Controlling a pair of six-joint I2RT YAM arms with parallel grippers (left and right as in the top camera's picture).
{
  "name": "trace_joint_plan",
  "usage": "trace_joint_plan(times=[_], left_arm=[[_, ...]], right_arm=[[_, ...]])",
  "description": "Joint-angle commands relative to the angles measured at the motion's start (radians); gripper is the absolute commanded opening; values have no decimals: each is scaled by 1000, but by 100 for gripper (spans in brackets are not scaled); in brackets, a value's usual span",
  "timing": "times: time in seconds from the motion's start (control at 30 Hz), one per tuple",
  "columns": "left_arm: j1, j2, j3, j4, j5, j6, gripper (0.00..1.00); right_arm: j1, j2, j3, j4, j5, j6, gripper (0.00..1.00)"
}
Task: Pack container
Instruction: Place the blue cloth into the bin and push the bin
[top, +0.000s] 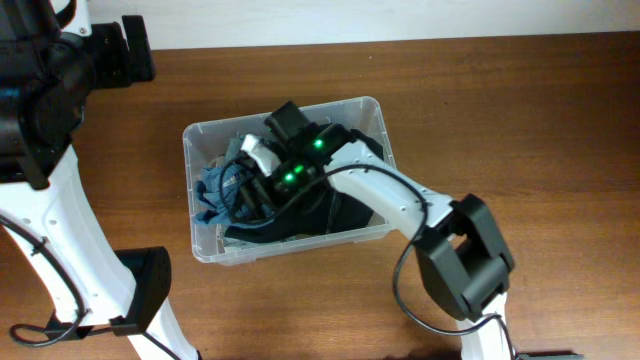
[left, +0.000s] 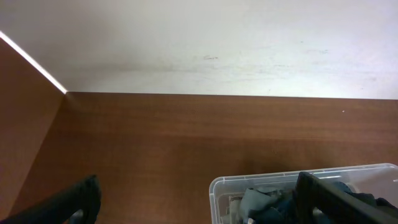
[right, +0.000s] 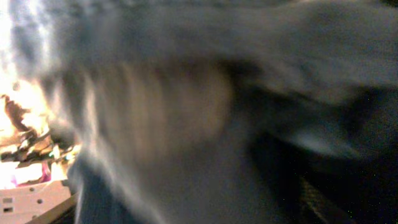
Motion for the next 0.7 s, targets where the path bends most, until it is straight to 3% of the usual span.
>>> trace_joint_plan(times=[0.0, 0.03, 0.13, 0.23, 0.67], left_arm=[[3, -4, 7, 0, -7, -3, 99], [3, -4, 7, 0, -7, -3, 99], [3, -4, 7, 0, -7, -2, 99], [3, -4, 7, 0, -7, -3, 99], [3, -4, 7, 0, -7, -2, 99]], right_arm=[[-88, -113, 44, -24, 274, 21, 80], [-96, -136, 60, -23, 304, 20, 74], [-91, -179, 117, -13, 302, 12, 24], [-49, -172, 123, -12, 264, 9, 4], [180, -93, 116, 5, 317, -232, 4]])
